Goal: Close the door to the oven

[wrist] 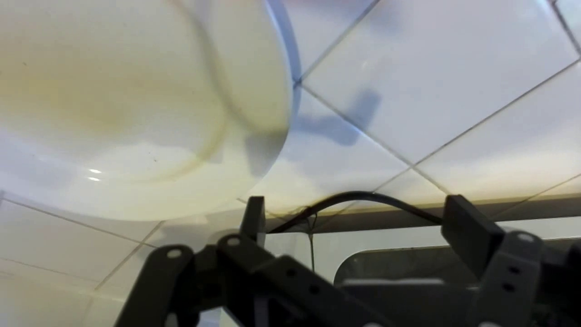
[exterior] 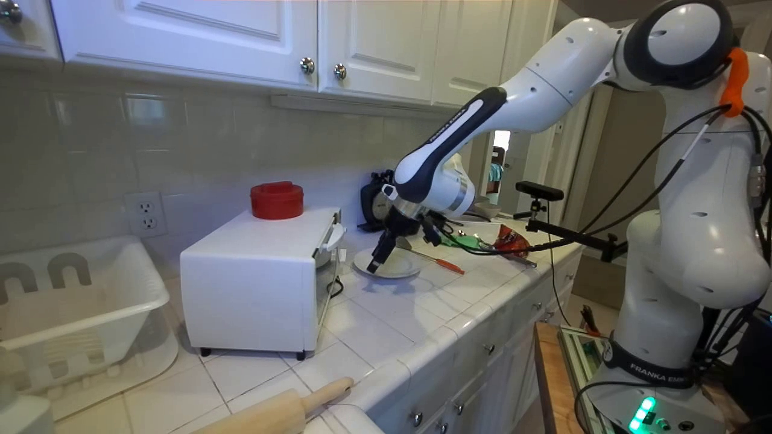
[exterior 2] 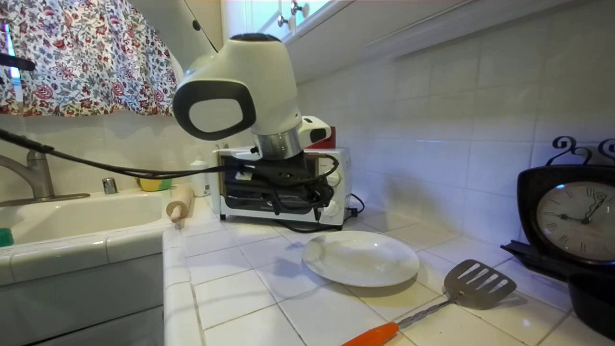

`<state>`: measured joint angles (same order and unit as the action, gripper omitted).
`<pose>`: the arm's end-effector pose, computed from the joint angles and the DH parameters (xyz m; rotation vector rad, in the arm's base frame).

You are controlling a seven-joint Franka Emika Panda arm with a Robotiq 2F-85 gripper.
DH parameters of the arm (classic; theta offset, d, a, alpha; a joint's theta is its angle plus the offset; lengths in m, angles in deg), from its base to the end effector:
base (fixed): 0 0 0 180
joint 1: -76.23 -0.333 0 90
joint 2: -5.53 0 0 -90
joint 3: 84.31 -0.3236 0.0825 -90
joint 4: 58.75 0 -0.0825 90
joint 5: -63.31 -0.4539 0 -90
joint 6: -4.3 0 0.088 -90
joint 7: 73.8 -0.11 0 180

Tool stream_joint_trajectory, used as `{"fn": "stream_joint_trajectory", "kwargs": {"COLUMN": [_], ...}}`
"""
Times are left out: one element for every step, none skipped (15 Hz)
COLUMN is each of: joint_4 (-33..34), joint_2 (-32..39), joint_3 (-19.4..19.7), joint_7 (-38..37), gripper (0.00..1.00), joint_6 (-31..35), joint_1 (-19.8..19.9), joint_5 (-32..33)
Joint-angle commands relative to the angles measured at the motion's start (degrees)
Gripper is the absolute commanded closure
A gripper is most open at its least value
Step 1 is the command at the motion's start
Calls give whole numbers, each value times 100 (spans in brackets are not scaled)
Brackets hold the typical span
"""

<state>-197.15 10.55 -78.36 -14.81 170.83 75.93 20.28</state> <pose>0.5517 -0.0962 0.2572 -2.9766 -0.3503 -0.7403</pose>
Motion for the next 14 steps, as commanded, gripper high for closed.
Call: {"fn": "stream_joint_trajectory", "kwargs": {"joint_4": [-914,-1030,-1159,-1217,-1234,-1213,-1180,-1116,-1028,-934,-822,-674,-756,-670], "joint_2": [-1038,-1211,-1375,-1618,-1927,-2267,-2516,-2799,-3076,-3371,-3647,-3897,-3318,-3591], "joint_3": [-7,4,-4,8,-272,-95,-100,-48,-49,-29,2,20,70,56], "joint_7": [-1313,-1707,-2079,-2405,-2789,-3115,-3253,-3377,-3536,-3623,-3723,-3833,-3638,-3743], "gripper": [0,0,0,0,0,0,0,0,0,0,0,0,0,0], "joint_6": [253,208,229,-93,-511,-988,-1479,-1899,-2344,-2760,-3168,-3603,-2932,-3272], "joint_1": [115,185,260,342,660,436,356,227,174,93,1,-63,-55,-91], "joint_5": [1412,1837,2296,2762,3221,3457,3495,3417,3423,3344,3230,3182,3319,3311]}}
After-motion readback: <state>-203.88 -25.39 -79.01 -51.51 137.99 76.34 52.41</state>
